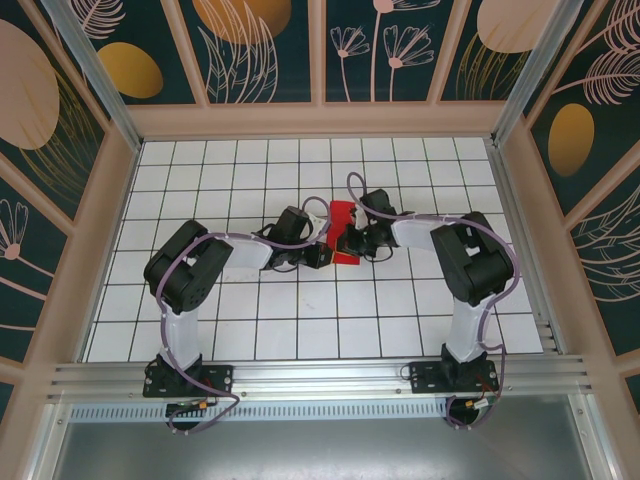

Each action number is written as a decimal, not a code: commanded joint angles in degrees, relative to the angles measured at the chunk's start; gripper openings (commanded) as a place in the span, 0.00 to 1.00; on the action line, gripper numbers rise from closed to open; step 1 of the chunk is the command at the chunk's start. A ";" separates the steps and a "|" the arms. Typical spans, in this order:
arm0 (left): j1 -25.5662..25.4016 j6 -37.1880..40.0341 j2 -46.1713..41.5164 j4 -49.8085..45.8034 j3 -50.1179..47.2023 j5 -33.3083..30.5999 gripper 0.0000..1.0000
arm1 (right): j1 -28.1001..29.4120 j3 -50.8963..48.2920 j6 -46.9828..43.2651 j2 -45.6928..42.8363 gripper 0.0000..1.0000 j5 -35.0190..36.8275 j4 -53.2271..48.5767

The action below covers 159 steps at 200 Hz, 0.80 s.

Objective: Fold a paper plane with a square sheet of paper (fold left side to right side)
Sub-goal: Fold the triangle a second time at the center of the table.

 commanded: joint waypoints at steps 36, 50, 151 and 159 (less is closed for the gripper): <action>-0.01 -1.14 3.11 -8.46 -1.32 -2.14 0.05 | 0.46 2.28 -1.24 2.75 0.02 3.31 -1.56; 0.10 -1.14 3.28 -8.93 -1.35 -2.37 0.05 | 0.27 2.74 -1.73 3.02 0.02 4.84 -2.88; 0.47 -1.04 4.10 -8.83 -1.83 -1.79 0.03 | -4.46 5.81 -3.14 3.84 0.04 5.67 -4.10; 0.47 -0.87 4.16 -8.81 -1.94 -1.70 0.03 | -4.88 6.15 -3.32 4.06 0.04 5.86 -4.32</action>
